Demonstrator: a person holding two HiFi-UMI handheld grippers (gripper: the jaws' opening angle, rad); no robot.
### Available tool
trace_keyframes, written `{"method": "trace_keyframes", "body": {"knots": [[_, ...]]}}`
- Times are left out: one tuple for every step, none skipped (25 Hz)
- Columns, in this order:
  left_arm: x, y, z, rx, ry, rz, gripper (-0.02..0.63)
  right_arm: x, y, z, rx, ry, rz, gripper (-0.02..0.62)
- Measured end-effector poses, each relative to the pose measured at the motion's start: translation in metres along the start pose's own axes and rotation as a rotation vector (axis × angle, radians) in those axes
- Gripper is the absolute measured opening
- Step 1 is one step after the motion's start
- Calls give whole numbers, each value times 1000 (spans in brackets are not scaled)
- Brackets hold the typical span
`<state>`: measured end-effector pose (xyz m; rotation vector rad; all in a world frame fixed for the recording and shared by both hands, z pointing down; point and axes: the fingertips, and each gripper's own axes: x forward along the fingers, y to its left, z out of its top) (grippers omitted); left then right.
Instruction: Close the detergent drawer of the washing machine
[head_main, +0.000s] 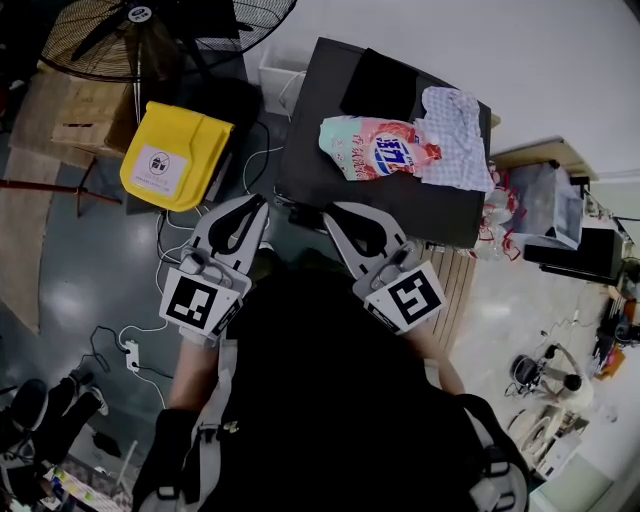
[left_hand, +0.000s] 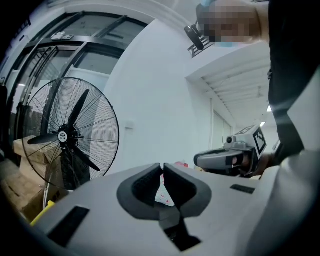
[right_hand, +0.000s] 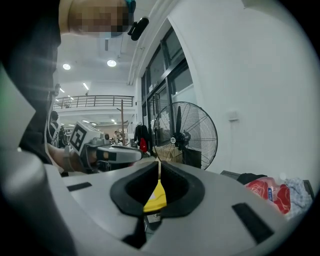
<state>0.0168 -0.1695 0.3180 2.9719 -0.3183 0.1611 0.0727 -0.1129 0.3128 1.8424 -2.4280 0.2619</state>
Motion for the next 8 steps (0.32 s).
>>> {"method": "trace_keyframes", "body": {"knots": [[1, 1, 0, 6, -8, 2, 11, -1, -1, -2, 1, 7, -2, 15], [2, 1, 0, 9, -13, 3, 11, -1, -2, -5, 2, 16, -4, 15], [3, 1, -1, 9, -10, 3, 11, -2, -4, -8, 4, 24, -7, 15], [4, 0, -3, 6, -3, 1, 11, -3, -5, -9, 9, 28, -7, 15], [5, -1, -4, 3, 3, -1, 11, -3, -6, -10, 18, 29, -5, 15], [6, -2, -4, -2, 4, -3, 11, -4, -8, -10, 27, 27, -2, 15], [7, -3, -5, -7, 3, -4, 11, -5, -9, -10, 37, 24, 1, 15], [8, -4, -5, -13, 1, -5, 11, -6, -10, -10, 47, 21, 4, 15]]}}
